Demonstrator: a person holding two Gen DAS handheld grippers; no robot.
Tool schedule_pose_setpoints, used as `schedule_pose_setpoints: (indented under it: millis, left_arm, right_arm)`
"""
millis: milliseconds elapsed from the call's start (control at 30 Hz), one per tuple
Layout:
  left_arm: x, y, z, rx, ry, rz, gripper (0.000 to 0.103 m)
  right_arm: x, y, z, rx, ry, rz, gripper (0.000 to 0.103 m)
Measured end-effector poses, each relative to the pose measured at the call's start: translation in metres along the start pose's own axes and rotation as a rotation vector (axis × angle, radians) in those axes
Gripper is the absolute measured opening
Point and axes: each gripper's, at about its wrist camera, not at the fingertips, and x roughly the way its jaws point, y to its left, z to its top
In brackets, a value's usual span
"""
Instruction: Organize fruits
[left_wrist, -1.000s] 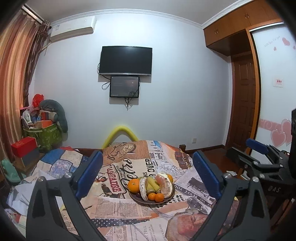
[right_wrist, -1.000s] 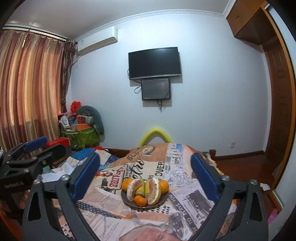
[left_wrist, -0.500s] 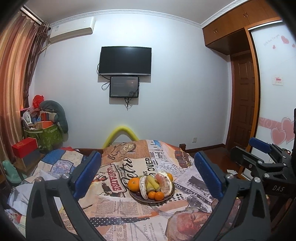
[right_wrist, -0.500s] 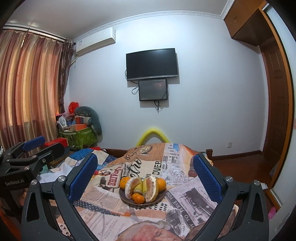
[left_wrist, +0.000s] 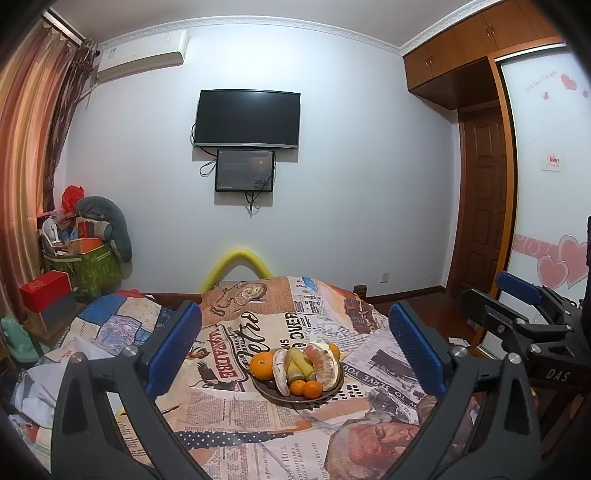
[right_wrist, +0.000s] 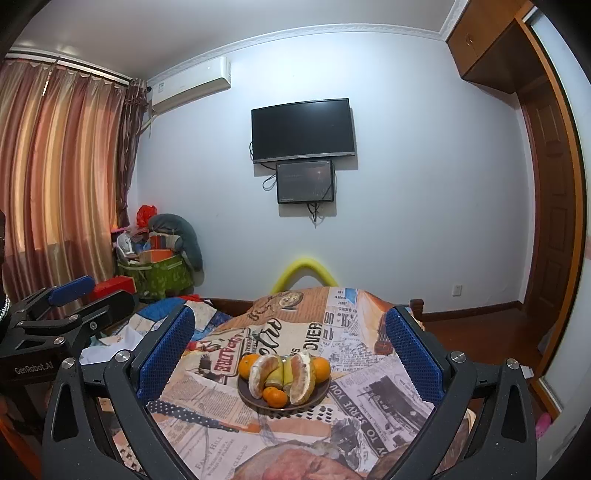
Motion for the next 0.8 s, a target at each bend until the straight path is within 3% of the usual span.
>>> schedule_pose_setpoints:
  millis: [800]
  left_arm:
    - [0.0013, 0.0011, 0.0003, -0.005, 0.022, -0.023, 0.103]
  right_arm:
    - [-0.0025, 0.0013, 0.0014, 0.002, 0.003, 0.002, 0.103]
